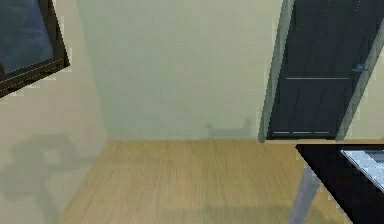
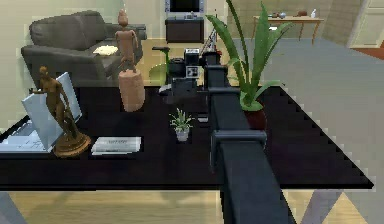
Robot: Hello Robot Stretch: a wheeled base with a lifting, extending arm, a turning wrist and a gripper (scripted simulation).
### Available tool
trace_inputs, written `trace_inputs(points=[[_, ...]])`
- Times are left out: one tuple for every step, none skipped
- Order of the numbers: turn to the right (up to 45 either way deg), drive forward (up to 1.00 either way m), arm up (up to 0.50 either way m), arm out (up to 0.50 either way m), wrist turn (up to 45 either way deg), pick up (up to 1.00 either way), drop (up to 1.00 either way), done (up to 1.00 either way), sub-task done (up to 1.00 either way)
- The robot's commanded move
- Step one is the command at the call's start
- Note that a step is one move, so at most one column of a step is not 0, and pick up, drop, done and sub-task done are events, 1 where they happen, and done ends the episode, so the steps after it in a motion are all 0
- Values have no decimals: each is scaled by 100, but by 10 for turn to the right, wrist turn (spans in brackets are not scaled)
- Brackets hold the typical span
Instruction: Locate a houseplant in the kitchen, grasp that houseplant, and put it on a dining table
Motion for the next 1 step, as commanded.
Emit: trace_inputs(points=[[0, 0, 0, 0, 0, 0, 0, 100, 0]])
